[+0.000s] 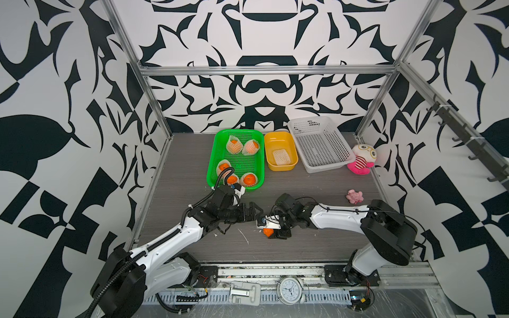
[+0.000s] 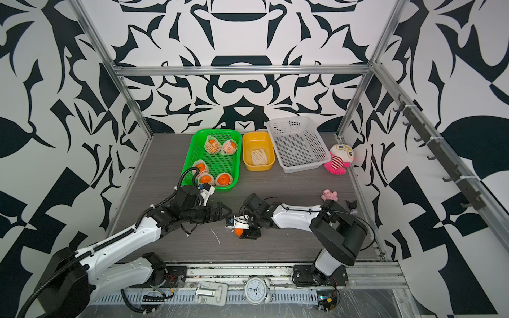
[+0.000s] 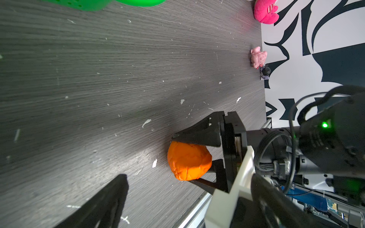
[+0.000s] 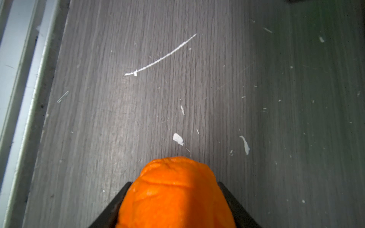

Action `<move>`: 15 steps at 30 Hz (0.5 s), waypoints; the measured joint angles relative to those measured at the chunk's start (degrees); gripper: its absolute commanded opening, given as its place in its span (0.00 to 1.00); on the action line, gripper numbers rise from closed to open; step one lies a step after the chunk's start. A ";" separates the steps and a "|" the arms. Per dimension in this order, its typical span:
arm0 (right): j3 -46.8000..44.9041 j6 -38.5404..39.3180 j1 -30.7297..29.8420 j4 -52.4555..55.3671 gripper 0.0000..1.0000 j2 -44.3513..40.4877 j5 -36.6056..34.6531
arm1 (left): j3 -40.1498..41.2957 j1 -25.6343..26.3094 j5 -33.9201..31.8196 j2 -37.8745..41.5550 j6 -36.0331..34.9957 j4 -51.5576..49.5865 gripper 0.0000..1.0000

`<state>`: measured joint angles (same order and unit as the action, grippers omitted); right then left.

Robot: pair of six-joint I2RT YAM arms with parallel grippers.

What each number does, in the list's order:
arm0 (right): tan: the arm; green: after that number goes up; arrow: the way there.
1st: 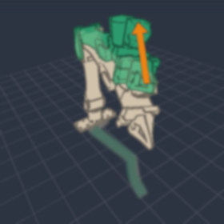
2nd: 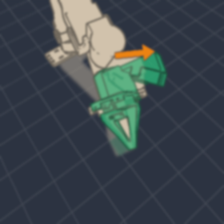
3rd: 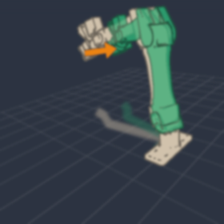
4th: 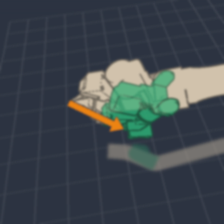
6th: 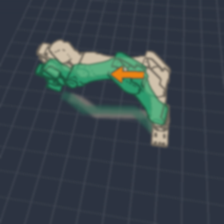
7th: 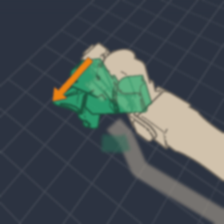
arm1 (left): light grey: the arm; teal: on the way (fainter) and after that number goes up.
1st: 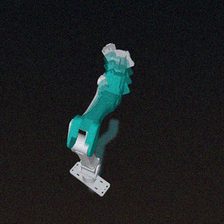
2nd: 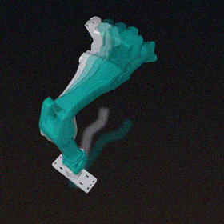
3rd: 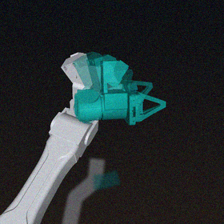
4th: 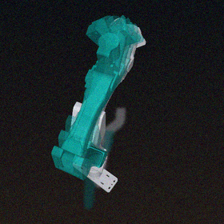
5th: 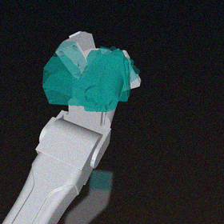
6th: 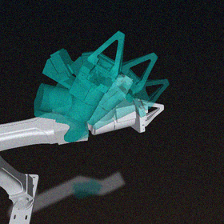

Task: Remove foam nets from oranges
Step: Pick up the orange from the center of the board.

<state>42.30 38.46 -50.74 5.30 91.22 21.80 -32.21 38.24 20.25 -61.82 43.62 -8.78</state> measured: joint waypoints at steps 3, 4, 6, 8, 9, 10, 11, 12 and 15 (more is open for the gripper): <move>0.07 -0.42 0.00 0.07 0.59 0.00 0.02 | 0.00 0.00 -0.09 0.00 0.02 0.02 1.00; 0.07 -0.57 0.00 0.09 0.59 0.00 0.02 | 0.00 -0.02 -0.13 0.00 0.02 0.04 1.00; 0.07 -0.85 0.00 0.11 0.58 0.00 0.00 | 0.00 -0.02 -0.26 0.00 0.00 0.07 1.00; 0.07 -1.03 0.00 0.13 0.57 0.00 0.00 | 0.00 -0.02 -0.33 0.02 0.00 0.11 1.00; 0.07 -1.11 0.00 0.15 0.57 0.00 -0.02 | 0.00 -0.02 -0.39 0.02 0.00 0.13 1.00; 0.07 -1.25 0.00 0.15 0.56 0.00 -0.04 | 0.00 -0.02 -0.48 0.02 0.00 0.17 1.00; 0.07 -1.36 0.00 0.15 0.56 -0.02 -0.07 | 0.00 -0.02 -0.52 0.02 0.00 0.20 1.00; 0.09 -1.49 -0.02 0.15 0.56 -0.04 -0.09 | 0.00 -0.02 -0.59 0.04 0.00 0.20 1.00; 0.07 -2.14 -0.04 0.20 0.55 -0.33 -0.26 | 0.00 -0.02 -0.87 0.28 0.00 0.20 0.99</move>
<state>42.37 36.32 -50.78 5.50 90.89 21.54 -32.21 38.22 19.38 -61.54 43.62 -8.58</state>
